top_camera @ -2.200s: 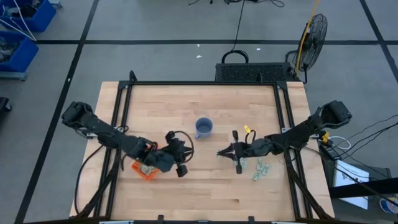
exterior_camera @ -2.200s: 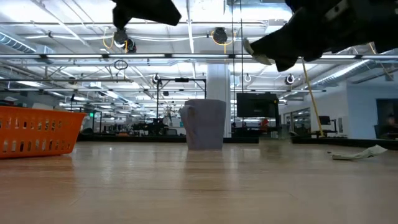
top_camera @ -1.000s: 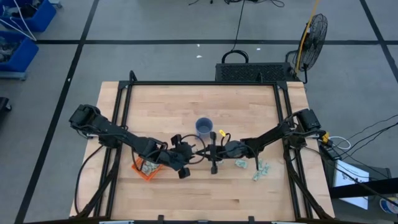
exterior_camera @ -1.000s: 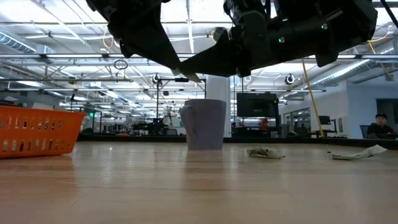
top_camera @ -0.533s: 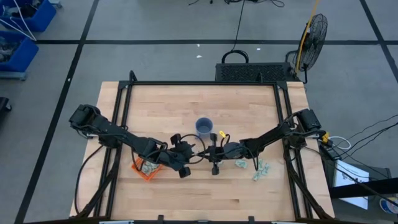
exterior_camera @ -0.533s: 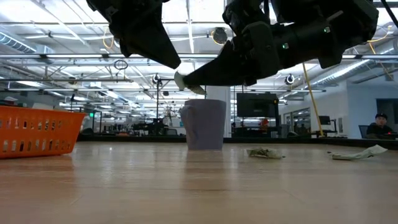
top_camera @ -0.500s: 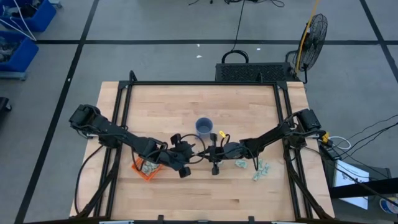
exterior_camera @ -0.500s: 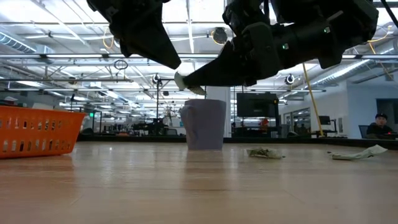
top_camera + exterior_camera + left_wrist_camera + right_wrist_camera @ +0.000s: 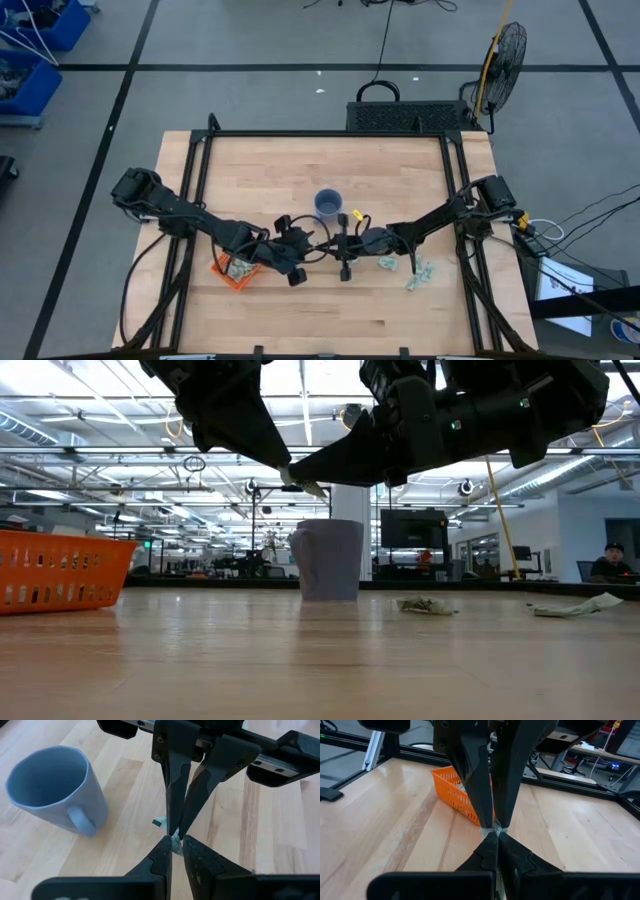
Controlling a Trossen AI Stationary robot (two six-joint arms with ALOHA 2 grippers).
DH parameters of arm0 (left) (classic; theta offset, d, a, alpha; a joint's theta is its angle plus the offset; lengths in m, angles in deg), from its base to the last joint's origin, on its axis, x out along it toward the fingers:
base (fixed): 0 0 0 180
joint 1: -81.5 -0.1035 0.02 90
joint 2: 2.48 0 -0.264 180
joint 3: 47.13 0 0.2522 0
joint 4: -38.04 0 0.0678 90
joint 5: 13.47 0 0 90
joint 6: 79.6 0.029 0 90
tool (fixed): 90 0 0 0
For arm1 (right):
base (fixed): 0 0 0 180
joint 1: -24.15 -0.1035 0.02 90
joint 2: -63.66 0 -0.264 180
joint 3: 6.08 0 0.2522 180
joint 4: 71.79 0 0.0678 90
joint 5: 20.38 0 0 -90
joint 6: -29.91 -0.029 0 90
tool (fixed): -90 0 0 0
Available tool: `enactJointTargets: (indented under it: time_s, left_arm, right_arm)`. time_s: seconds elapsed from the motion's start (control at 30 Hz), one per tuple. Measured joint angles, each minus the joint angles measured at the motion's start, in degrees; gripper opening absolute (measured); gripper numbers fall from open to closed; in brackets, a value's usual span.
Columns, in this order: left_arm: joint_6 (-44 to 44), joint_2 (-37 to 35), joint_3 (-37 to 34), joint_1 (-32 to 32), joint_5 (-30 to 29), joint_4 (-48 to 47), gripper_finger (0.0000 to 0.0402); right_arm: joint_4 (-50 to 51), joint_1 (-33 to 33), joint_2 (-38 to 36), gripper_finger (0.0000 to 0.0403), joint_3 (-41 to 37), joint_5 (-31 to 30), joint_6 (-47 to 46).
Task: Pick and place Stevia / Truvia into bins
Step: Put the green stevia packet into the orange basket
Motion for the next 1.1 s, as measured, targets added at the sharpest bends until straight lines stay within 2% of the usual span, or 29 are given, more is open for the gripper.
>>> enactJointTargets:
  time_s: [0.47, 0.63, 0.73, 0.87, 1.1]
  left_arm:
    - [0.27, -0.11, 0.00, 0.02, -0.39, 0.23, 0.0050]
    - [1.08, -0.11, 0.00, 0.02, -0.44, 0.18, 0.0010]
    - [1.11, -0.11, 0.00, 0.02, -0.44, 0.18, 0.0008]
    - [1.11, -0.09, 0.00, 0.02, -0.39, 0.19, 0.0004]
    - [1.07, 0.02, 0.00, 0.02, -0.20, -0.01, 0.0004]
  right_arm:
    - [-2.23, 0.00, 0.04, 0.0000, -0.08, -0.10, 0.04]
    - [-2.30, 0.00, 0.04, 0.0000, -0.09, -0.19, 0.04]
    - [-2.32, 0.00, 0.04, 0.0001, -0.09, -0.19, 0.58]
    - [-2.20, 0.00, 0.04, 0.0024, -0.08, -0.15, 1.82]
    - [-1.43, 0.04, 0.03, 0.0089, 0.00, -0.29, 1.66]
